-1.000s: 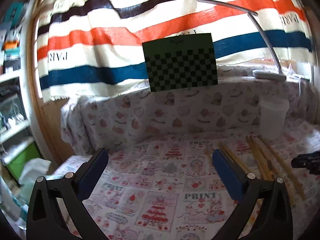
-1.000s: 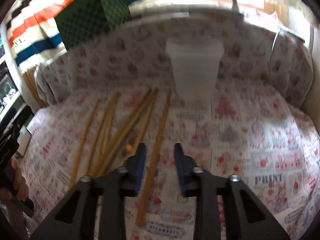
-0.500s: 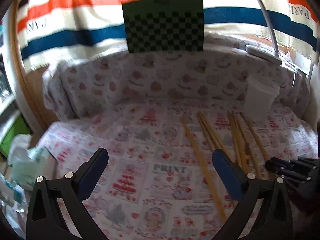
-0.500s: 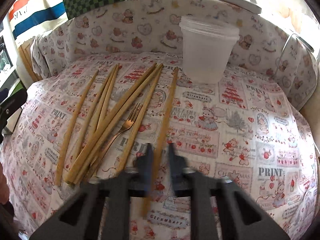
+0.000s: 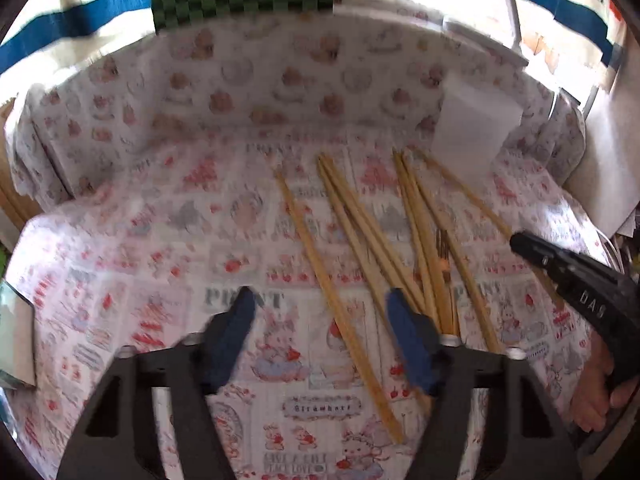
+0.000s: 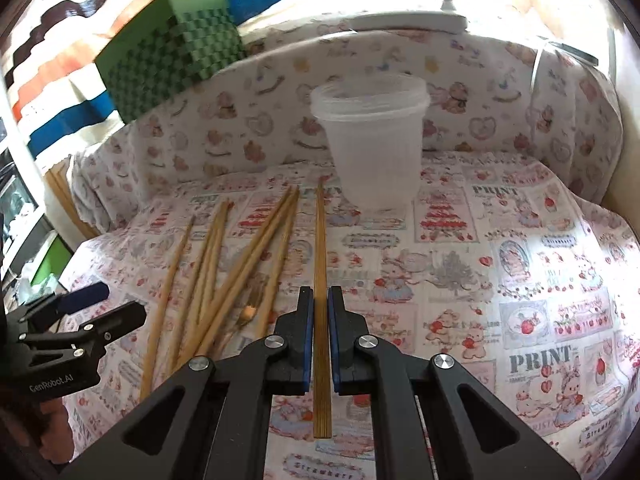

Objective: Organize utensils
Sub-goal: 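Grasp a wooden chopstick with the right tool while the left tool grasps another chopstick, then lift both held chopsticks and carry them toward the clear plastic cup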

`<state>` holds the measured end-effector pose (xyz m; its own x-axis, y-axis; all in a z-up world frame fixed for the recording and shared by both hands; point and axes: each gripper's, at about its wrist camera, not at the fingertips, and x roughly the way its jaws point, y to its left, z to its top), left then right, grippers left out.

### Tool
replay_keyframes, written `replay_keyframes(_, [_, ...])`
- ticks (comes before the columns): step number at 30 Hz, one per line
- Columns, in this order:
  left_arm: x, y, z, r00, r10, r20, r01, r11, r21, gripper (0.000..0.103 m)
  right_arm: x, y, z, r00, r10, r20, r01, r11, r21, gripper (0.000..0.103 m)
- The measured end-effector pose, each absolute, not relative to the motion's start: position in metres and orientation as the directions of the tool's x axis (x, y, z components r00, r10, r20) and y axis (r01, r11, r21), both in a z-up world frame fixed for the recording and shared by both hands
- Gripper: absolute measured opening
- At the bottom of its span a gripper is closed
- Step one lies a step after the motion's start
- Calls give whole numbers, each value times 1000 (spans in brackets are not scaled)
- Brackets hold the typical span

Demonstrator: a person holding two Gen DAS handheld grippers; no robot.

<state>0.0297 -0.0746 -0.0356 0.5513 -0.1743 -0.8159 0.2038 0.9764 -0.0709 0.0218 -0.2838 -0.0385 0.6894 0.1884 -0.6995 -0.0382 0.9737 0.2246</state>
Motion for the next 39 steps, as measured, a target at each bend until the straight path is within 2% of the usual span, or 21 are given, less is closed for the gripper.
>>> replay_keyframes(1, [30, -75, -40, 527, -172, -832, 207, 976, -71, 47, 22, -283, -39, 684, 191, -704, -39, 973, 226, 8])
replay_keyframes(3, [30, -78, -47, 495, -175, -851, 226, 972, -68, 43, 23, -281, -41, 676, 188, -713, -43, 975, 217, 8])
replay_keyframes(8, [23, -84, -50, 508, -146, -849, 265, 964, -8, 43, 24, -273, -46, 670, 170, -722, -55, 982, 180, 8])
replay_keyframes(9, [23, -84, -50, 506, -147, -850, 266, 964, -9, 38, 24, -273, -47, 668, 166, -725, -53, 983, 175, 8])
replay_keyframes(10, [25, -83, -50, 504, -152, -850, 266, 964, -15, 25, 24, -273, -48, 667, 163, -727, -52, 983, 173, 8])
replay_keyframes(12, [26, -77, -48, 487, -173, -856, 252, 966, -51, 9, 24, -274, -49, 669, 165, -725, -45, 982, 182, 8])
replay_keyframes(13, [28, -73, -47, 484, -177, -857, 245, 968, -61, 7, 23, -276, -47, 677, 170, -717, -43, 981, 192, 8])
replay_keyframes(18, [12, -75, -25, 603, -118, -789, 269, 961, 62, 6, 8, -283, -26, 776, 177, -605, -57, 976, 212, 8])
replay_keyframes(22, [1, -69, 6, 689, -157, -708, 262, 964, 41, 6, 0, -292, -13, 829, 185, -528, -59, 967, 246, 8])
replay_keyframes(26, [-11, -68, 42, 795, -179, -580, 255, 966, 51, 6, -11, -299, -1, 874, 192, -447, -75, 961, 266, 8])
replay_keyframes(32, [-9, -52, 76, 857, -212, -469, 241, 970, 2, 6, -30, -306, 15, 930, 173, -325, -79, 956, 282, 8])
replay_keyframes(36, [0, -47, 85, 873, -212, -439, 229, 973, -16, 5, -35, -312, 21, 943, 156, -292, -67, 953, 294, 8])
replay_keyframes(39, [8, -49, 89, 890, -191, -413, 212, 977, 5, 5, -35, -315, 30, 946, 119, -301, -39, 965, 261, 8])
